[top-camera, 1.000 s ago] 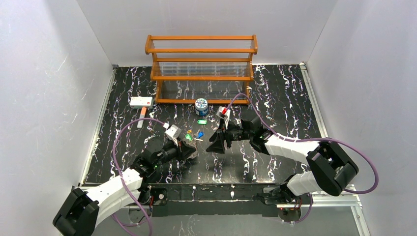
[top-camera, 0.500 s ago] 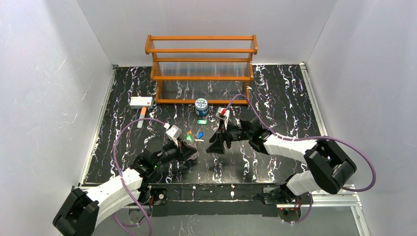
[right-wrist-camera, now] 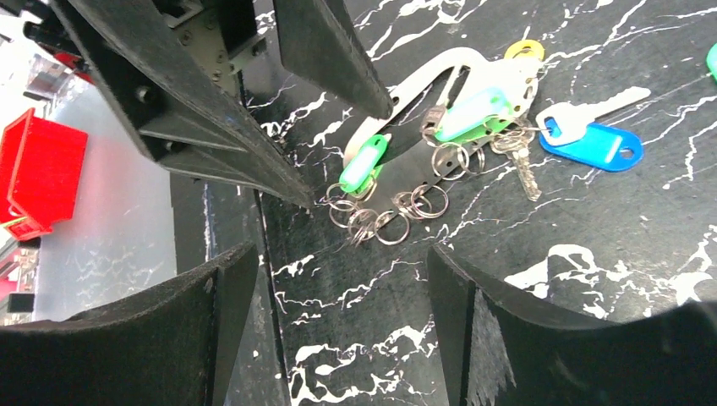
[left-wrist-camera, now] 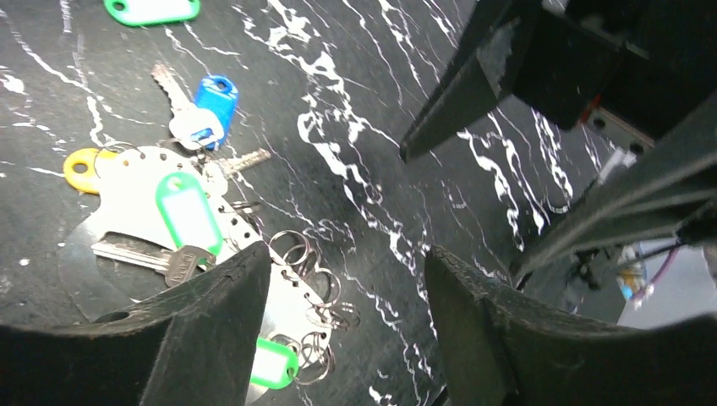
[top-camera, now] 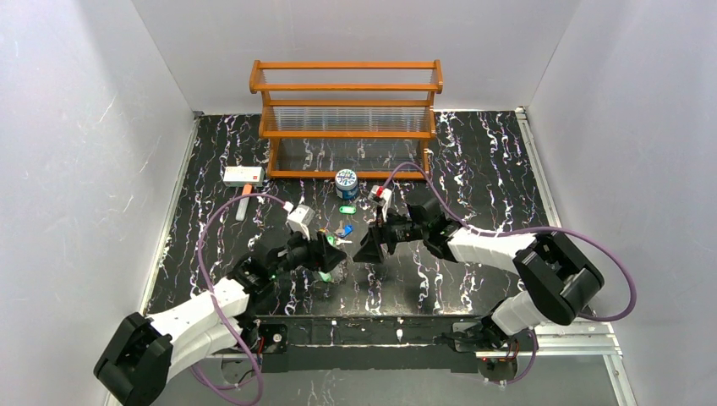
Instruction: Put the keys on the keyring
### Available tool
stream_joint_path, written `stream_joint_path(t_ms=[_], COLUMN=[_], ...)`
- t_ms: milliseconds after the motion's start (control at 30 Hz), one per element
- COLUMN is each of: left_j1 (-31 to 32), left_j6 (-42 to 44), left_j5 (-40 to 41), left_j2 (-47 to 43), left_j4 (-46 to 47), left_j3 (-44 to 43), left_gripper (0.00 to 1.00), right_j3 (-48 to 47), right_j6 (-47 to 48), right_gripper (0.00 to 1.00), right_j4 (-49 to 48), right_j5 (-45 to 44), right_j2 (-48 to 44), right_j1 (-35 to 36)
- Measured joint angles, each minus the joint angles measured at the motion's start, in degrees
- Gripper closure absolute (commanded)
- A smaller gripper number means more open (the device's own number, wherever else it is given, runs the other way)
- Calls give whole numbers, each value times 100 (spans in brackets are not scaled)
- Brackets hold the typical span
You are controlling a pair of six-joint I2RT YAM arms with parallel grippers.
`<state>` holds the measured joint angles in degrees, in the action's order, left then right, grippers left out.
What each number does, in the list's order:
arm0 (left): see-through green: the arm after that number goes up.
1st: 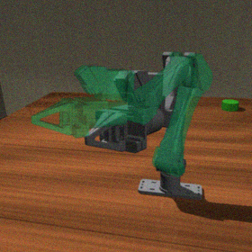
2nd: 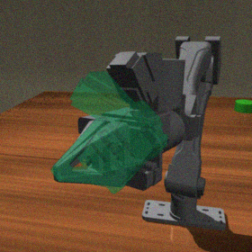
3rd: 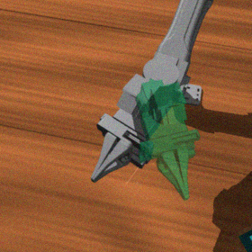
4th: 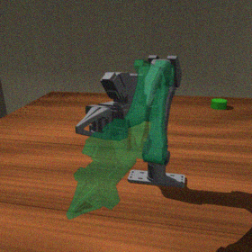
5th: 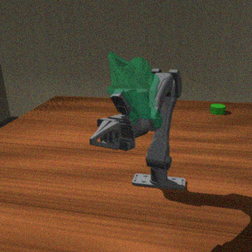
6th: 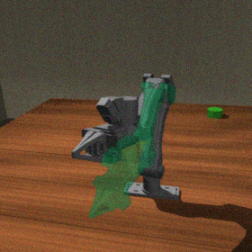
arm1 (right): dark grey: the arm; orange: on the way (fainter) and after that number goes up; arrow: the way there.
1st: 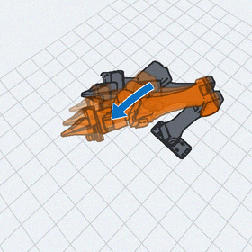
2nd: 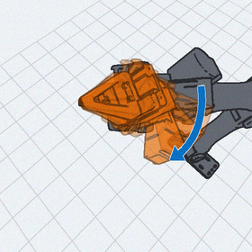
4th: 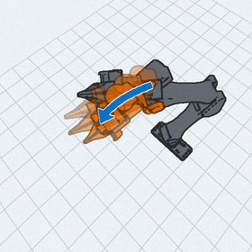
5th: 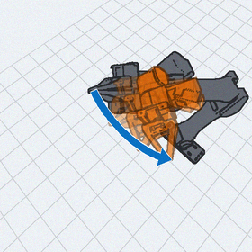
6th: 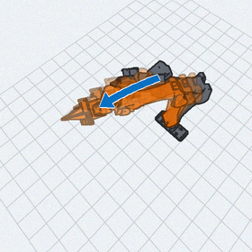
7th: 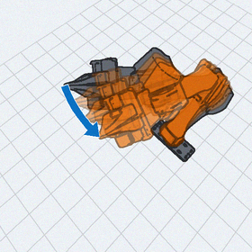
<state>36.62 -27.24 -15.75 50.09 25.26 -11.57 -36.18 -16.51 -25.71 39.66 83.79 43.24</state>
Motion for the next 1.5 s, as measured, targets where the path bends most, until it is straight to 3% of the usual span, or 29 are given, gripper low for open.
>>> stream_joint_path(t_ms=[333, 633, 833, 1033, 1333, 1500], left_j1=[0, -2, -2, -2, -2, -2], left_j6=[-562, -713, -531, -251, 109, 170], left_j5=[1198, 1784, 1864, 1869, 1508, 1281], left_j2=[634, 1113, 820, 50, -472, -389], left_j4=[-1473, -2444, -2527, -2264, -1705, -1460], left_j3=[-964, -1185, -1156, -907, -422, -389], left_gripper=[31, 41, 43, 45, 52, 59], right_j3=[-632, -1058, -1305, -1414, -1381, -1386], right_j6=[-90, -367, -452, -398, -299, -293], right_gripper=[28, 51, 55, 50, 47, 52], right_j4=[363, 638, 680, 765, 898, 1054], right_j5=[-151, 70, 411, 863, 704, 479], right_j2=[789, 2057, 2341, 2371, 1847, 1805], right_j1=[-7, 116, 466, 739, 378, 146])
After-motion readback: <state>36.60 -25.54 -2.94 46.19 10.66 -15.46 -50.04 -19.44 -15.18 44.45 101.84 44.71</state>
